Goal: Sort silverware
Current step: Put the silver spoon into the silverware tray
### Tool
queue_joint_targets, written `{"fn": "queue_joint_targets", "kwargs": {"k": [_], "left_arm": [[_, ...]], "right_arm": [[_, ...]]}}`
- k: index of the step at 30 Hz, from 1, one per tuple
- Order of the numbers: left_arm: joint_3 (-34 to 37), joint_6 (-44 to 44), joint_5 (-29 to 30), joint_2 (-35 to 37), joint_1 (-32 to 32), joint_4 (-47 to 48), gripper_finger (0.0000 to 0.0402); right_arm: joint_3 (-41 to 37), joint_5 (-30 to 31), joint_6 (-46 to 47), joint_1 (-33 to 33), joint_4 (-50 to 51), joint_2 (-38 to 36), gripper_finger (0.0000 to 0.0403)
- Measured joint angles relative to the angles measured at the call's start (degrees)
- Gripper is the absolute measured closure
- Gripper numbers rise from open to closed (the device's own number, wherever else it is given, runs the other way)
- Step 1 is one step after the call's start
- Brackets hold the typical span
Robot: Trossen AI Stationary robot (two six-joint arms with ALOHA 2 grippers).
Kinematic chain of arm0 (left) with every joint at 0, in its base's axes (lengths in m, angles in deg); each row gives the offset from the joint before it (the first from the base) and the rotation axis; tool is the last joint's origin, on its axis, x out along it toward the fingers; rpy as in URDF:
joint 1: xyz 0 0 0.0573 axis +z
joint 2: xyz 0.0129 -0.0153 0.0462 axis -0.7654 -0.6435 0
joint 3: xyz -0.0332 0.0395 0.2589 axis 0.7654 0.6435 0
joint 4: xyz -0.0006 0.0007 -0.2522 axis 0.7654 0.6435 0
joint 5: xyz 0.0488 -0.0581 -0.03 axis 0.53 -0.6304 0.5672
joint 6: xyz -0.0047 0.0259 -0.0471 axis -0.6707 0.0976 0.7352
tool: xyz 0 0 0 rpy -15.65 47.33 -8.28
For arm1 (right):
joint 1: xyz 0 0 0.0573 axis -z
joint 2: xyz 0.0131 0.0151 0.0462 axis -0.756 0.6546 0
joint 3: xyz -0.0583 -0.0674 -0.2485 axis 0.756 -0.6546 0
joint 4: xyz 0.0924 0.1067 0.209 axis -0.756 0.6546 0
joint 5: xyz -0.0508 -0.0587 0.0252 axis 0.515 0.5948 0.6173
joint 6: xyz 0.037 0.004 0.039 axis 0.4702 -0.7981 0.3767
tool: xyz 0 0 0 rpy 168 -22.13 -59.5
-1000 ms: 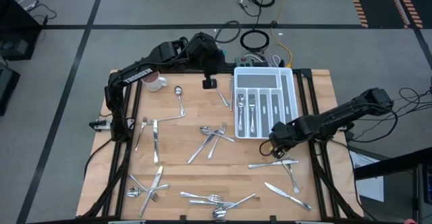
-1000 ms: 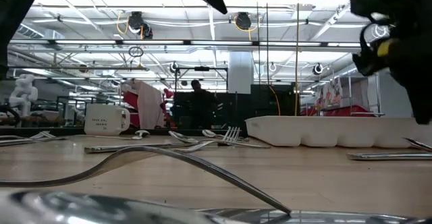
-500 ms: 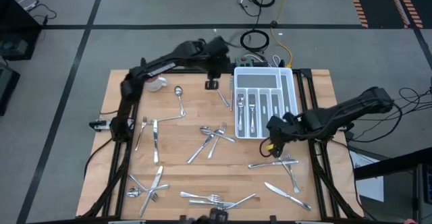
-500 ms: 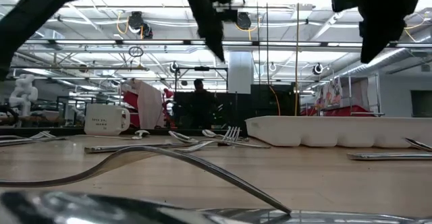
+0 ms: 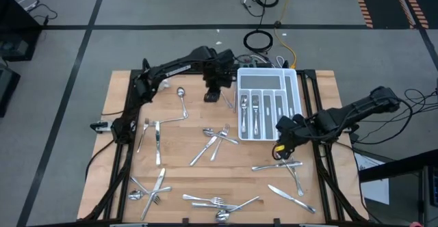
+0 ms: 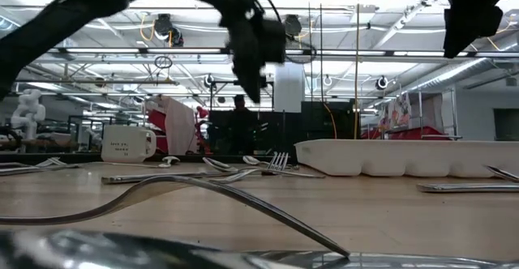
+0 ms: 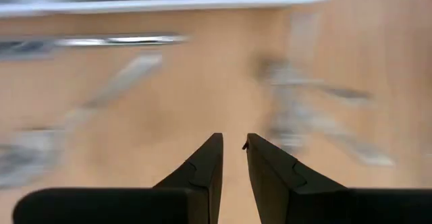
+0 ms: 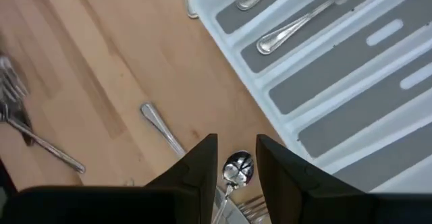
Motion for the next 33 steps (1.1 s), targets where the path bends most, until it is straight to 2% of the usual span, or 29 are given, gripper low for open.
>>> {"fn": "queue_joint_targets", "kwargs": {"k": [2, 5, 9, 12, 17, 21, 25, 30, 33], "left_arm": [[0.61, 1.85, -2.40, 2.57, -2.11, 3.21, 0.0327], [3.27, 2.63, -2.17, 8.37, -6.90, 2.42, 0.0327], [8.06, 6.62, 0.28, 17.98, -13.02, -0.01, 0.0327], [13.69, 12.81, 6.56, 25.87, -16.08, -7.07, 0.0327], [23.48, 21.49, 21.15, 39.50, -19.77, -16.17, 0.0327], [28.67, 26.07, 27.26, 46.48, -20.70, -20.20, 0.0327], [30.60, 29.02, 28.51, 50.39, -20.87, -20.90, 0.0327], [30.68, 29.18, 28.98, 50.91, -20.87, -20.80, 0.0327], [30.68, 29.16, 28.99, 50.87, -20.86, -20.00, 0.0327]], "right_arm": [[0.00, 2.79, -1.78, -0.78, -0.31, 0.13, 0.0307], [0.00, 7.35, -3.44, -1.15, -1.50, 0.11, 0.0307], [-1.02, 6.93, -1.89, -1.31, -1.65, 0.19, 0.0307], [-4.26, 2.47, 4.47, -3.13, -1.87, 0.65, 0.0307], [-10.18, -4.84, 19.66, -8.68, -2.11, 3.26, 0.0307], [-12.28, -9.16, 28.42, -12.62, -3.87, 6.53, 0.0305], [-12.31, -11.77, 31.40, -15.46, -6.32, 10.32, 0.0288], [-12.31, -12.15, 32.44, -16.91, -12.69, 14.46, 0.0253], [-12.33, -12.16, 32.38, -17.20, -13.19, 17.46, 0.0237]]}}
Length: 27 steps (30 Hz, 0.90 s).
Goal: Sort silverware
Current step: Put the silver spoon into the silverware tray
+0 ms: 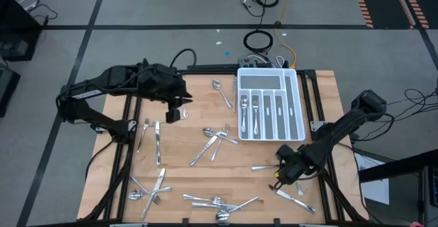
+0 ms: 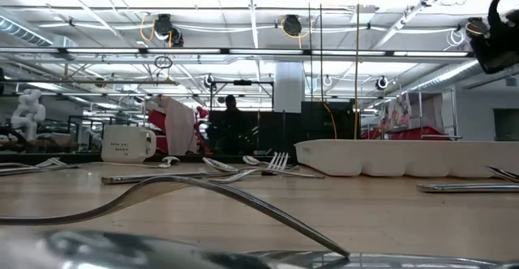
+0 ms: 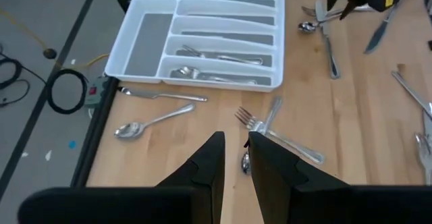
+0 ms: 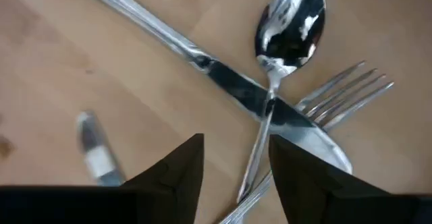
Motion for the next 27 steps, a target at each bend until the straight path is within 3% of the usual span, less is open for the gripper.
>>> {"fn": "queue_joint_targets", "kwargs": {"k": [8, 21, 27], "left_arm": [[0.00, -0.25, 0.00, -0.30, 0.02, -0.04, 0.0327], [0.00, -0.42, -0.01, -0.32, 0.04, -0.04, 0.0327], [0.00, -0.50, 0.35, -0.32, 0.12, -0.04, 0.0327]], "right_arm": [[-0.07, -2.78, -1.40, -0.04, 1.45, 4.48, 0.0227], [-0.09, -2.61, -0.55, -0.04, 3.85, 2.84, 0.0198], [-0.09, -0.86, -0.11, -0.04, 1.85, 2.84, 0.0203]]}}
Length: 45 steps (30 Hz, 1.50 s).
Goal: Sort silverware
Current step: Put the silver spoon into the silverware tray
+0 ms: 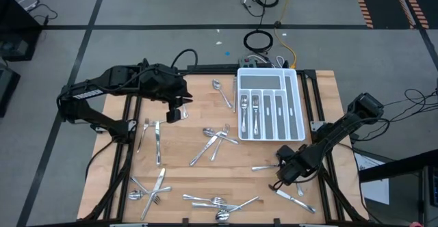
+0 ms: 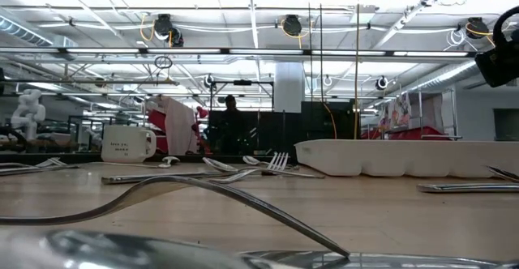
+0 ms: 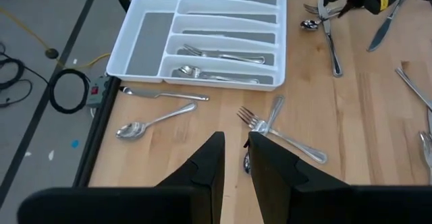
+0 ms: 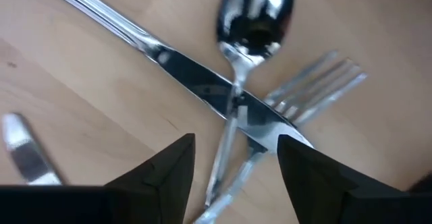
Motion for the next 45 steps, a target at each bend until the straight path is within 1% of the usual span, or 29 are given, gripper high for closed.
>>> {"fn": "queue_joint_targets", "kwargs": {"k": [4, 9, 14, 19, 24, 33, 41, 45], "left_arm": [[0.00, -0.03, 0.09, 0.00, 0.36, 0.02, 0.0327], [0.00, -0.07, 0.96, 0.00, 0.45, 0.00, 0.0327], [0.00, -0.08, 1.31, 0.00, 0.44, 0.00, 0.0327], [0.00, -0.09, 1.48, 0.00, 0.40, 0.01, 0.0327], [0.00, -0.09, 1.53, 0.00, 0.40, 0.02, 0.0327], [0.00, -0.07, 1.53, 0.00, 0.40, 0.04, 0.0327], [0.00, -0.01, 1.53, 0.00, 0.40, 0.13, 0.0327], [0.00, -0.01, 1.53, 0.00, 0.40, 0.13, 0.0327]], "right_arm": [[0.02, 1.57, 0.07, 0.00, -1.93, 1.04, 0.0211], [0.02, 1.24, -1.61, 0.00, -1.62, 3.29, 0.0215], [0.02, 1.11, -1.48, 0.00, -1.23, 3.37, 0.0215], [-0.98, -0.39, 0.06, -0.62, -1.10, 3.37, 0.0215], [-3.19, -2.58, 1.44, -1.53, -4.11, 3.10, 0.0216], [-3.15, -3.04, 2.51, -1.73, -4.24, 3.06, 0.0228], [-0.92, -3.88, 1.92, -1.77, -2.56, 3.26, 0.0233], [-0.92, -3.56, 1.87, -1.77, -2.53, 3.26, 0.0244]]}}
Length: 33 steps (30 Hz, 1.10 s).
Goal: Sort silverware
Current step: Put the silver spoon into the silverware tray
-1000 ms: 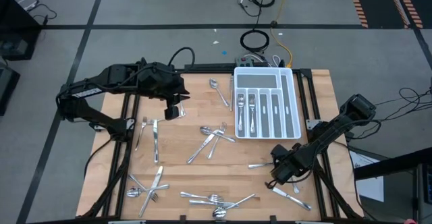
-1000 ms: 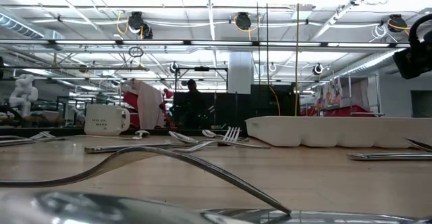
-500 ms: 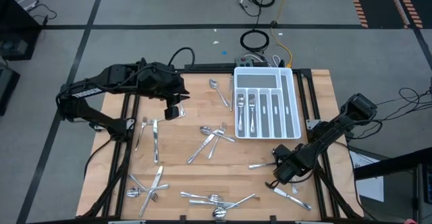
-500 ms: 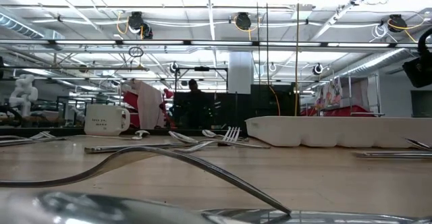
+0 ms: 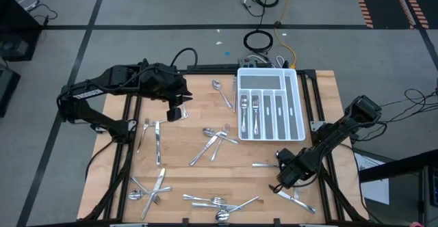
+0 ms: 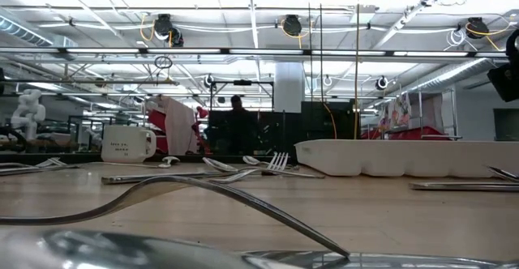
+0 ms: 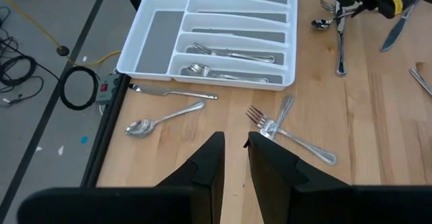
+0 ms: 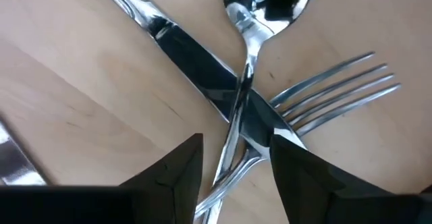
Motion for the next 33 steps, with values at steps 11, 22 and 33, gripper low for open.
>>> {"fn": "queue_joint_targets", "kwargs": {"k": [11, 22, 33], "left_arm": [[-0.02, 0.00, 0.00, 0.00, 0.00, 0.00, 0.0327], [-0.02, -0.02, 0.00, 0.00, 0.00, 0.00, 0.0327], [-0.02, -1.45, 0.00, 0.00, 0.00, 0.09, 0.0327]], "right_arm": [[0.04, 0.32, -0.21, 0.02, -1.25, -0.02, 0.0301], [0.09, 0.39, 0.68, 0.02, -0.53, 0.09, 0.0397], [1.25, 0.53, 0.60, 0.02, -3.06, 0.04, 0.0402]]}}
